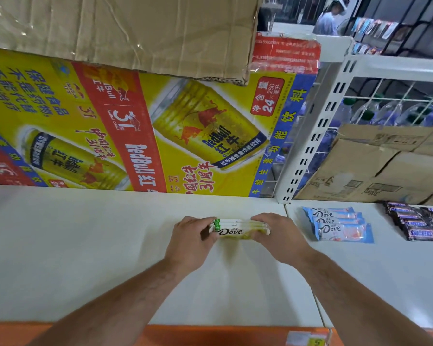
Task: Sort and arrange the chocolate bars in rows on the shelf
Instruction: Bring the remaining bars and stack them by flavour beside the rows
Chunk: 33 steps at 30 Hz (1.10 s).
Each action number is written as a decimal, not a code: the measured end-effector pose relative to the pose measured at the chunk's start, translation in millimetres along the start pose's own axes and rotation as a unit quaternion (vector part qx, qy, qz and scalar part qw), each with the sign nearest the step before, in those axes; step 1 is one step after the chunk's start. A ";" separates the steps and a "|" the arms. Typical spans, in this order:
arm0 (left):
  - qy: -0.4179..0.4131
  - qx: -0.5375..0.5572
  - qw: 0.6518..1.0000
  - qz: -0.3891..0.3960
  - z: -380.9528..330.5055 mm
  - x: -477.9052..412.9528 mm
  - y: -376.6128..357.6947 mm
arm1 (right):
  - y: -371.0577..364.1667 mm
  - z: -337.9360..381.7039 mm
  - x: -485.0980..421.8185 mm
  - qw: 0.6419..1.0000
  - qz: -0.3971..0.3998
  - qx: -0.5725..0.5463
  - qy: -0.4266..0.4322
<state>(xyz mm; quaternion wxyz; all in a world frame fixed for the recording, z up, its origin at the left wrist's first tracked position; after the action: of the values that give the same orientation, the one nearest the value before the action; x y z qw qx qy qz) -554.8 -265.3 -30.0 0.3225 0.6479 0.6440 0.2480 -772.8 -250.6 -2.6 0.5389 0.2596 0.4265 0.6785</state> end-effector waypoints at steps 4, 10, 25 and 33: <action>-0.018 -0.014 1.000 -0.015 1.9 -0.8 -2.6 | -1.9 -7.7 0.4 0.999 -0.012 -0.019 -0.024; -0.028 -0.006 0.999 -0.033 6.2 -2.8 -4.4 | -1.7 -7.3 -1.7 0.999 -0.011 -0.034 -0.018; 0.073 -0.040 0.995 -0.058 29.4 -76.3 13.4 | -10.4 -7.4 -74.0 0.984 -0.079 -0.141 -0.070; 0.069 -0.025 0.994 -0.078 30.8 -79.0 10.9 | -18.3 -18.9 -76.7 0.967 -0.140 -0.189 -0.097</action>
<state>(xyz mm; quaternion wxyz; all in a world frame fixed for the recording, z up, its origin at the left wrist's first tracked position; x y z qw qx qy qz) -528.6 -346.5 -35.2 0.3113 0.5686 0.7073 0.2821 -757.0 -328.3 -19.6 0.7063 0.1550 0.2682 0.6365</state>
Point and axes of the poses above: each hand's wrist, its own x-axis away from the middle knuckle, its own y-axis out of the back of the hand, z = x × y, the point moved 4 cm from there along -x, towards the middle knuckle, and after that the axes turned 15 degrees about y, right-handed, at the moved point
